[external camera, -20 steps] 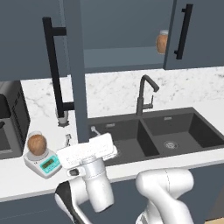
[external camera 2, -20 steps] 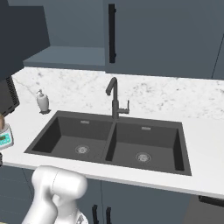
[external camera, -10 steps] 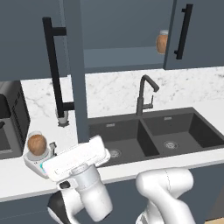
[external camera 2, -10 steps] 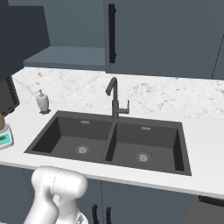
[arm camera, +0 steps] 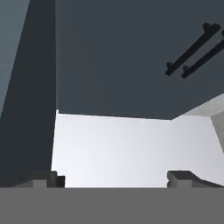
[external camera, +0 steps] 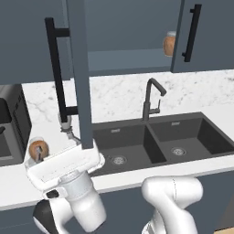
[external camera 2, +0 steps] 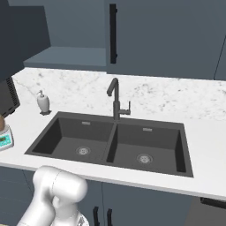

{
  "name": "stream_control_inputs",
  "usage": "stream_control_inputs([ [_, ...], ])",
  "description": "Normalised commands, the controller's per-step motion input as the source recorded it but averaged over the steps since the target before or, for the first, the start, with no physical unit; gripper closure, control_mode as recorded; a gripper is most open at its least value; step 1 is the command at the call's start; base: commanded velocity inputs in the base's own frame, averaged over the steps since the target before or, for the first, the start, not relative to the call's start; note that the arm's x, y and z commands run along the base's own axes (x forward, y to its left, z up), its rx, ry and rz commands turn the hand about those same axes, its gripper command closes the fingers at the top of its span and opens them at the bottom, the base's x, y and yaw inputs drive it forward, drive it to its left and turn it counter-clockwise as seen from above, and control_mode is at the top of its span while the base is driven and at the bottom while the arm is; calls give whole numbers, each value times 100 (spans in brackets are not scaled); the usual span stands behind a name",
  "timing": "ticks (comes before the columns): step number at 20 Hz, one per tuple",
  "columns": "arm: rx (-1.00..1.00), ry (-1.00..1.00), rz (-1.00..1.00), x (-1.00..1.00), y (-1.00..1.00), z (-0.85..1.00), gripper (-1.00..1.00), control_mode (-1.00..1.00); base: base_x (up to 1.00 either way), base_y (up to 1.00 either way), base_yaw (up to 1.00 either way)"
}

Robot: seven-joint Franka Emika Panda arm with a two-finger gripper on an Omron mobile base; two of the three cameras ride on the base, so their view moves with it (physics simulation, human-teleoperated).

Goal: Pick the honey bottle and place it on the digital scale for weighing, and close the cabinet.

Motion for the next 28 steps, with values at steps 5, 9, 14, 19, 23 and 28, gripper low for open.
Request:
stream_control_inputs([
  [5, 57, -1, -14, -51, -14, 56, -100, -100, 0, 0, 0],
  [9, 58, 0, -10, -45, -35, 60, -100, -100, 0, 0, 0],
  [14, 52, 6, -11, -25, -43, 64, -100, -100, 0, 0, 0],
  [19, 37, 13, -18, 0, -16, 55, -100, -100, 0, 0, 0],
  [23, 27, 13, -21, 0, 0, 60, -100, -100, 0, 0, 0],
  [28, 20, 16, -22, 4, 0, 57, -100, -100, 0, 0, 0],
])
